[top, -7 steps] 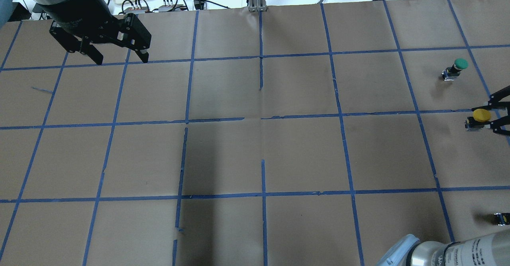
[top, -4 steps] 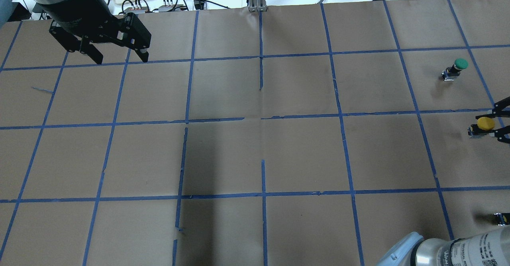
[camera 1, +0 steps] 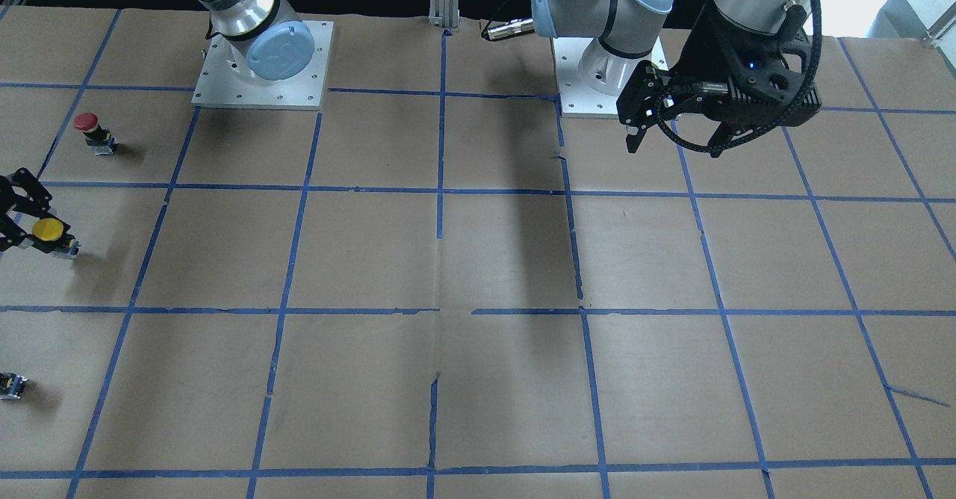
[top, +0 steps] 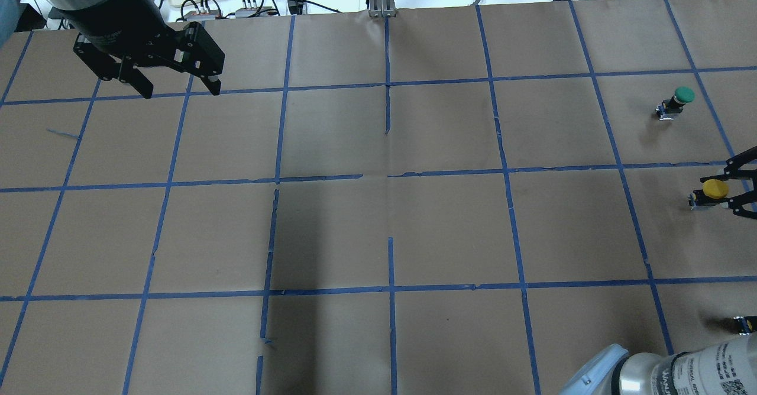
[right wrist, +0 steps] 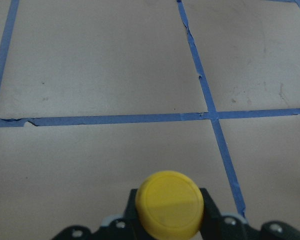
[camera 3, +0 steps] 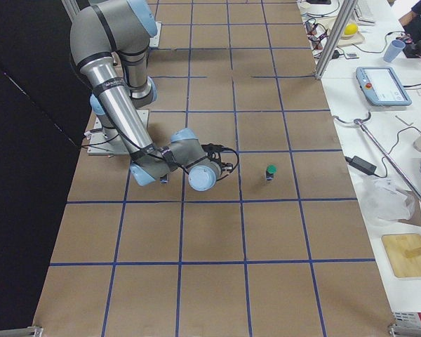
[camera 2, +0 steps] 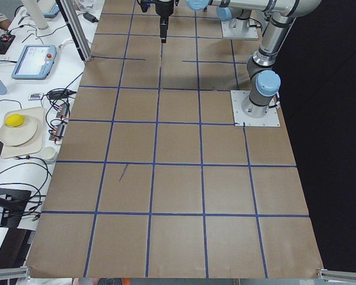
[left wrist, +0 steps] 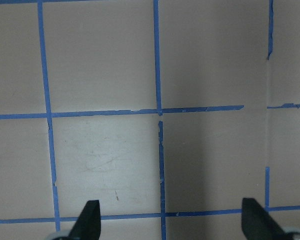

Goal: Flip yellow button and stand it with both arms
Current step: 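Lower the yellow button upright onto the table with the right gripper and release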

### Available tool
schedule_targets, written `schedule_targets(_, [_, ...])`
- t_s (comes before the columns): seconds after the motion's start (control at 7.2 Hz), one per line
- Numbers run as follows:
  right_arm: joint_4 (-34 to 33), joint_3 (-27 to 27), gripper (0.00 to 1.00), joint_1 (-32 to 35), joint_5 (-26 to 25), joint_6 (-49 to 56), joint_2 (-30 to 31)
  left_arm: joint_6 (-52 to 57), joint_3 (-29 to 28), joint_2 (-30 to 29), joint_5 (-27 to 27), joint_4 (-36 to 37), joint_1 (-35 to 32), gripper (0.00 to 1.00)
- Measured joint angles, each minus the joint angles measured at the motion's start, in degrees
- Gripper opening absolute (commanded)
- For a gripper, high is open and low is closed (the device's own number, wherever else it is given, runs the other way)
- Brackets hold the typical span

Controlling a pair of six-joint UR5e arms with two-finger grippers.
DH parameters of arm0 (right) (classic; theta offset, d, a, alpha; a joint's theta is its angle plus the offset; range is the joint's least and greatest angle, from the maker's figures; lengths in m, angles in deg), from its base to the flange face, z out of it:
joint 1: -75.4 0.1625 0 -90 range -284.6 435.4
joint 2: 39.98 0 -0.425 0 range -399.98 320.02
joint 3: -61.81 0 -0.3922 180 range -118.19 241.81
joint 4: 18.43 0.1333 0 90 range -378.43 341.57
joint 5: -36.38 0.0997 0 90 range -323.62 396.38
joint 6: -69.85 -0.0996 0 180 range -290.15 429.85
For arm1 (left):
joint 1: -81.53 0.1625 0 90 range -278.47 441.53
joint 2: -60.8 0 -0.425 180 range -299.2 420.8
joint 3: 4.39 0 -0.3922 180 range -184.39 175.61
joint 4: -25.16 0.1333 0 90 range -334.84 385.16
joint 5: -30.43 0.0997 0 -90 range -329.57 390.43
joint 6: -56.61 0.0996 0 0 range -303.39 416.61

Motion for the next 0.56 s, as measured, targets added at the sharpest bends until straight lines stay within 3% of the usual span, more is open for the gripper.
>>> schedule_targets(0.14, [0.04, -0.04, 0.3, -0.09, -0.03, 0.01, -0.11, 0.0, 0.18, 0.12, 0.03, -0.05, 0.06, 1.0])
schedule_targets(0.42, [0.07, -0.05, 0.56, -0.2, -0.05, -0.03, -0.53, 0.03, 0.15, -0.14, 0.14, -0.3, 0.1, 1.0])
schedule_targets(0.56, [0.09, -0.04, 0.63, -0.23, -0.07, -0.12, -0.64, 0.04, 0.2, -0.26, 0.18, -0.39, 0.09, 1.0])
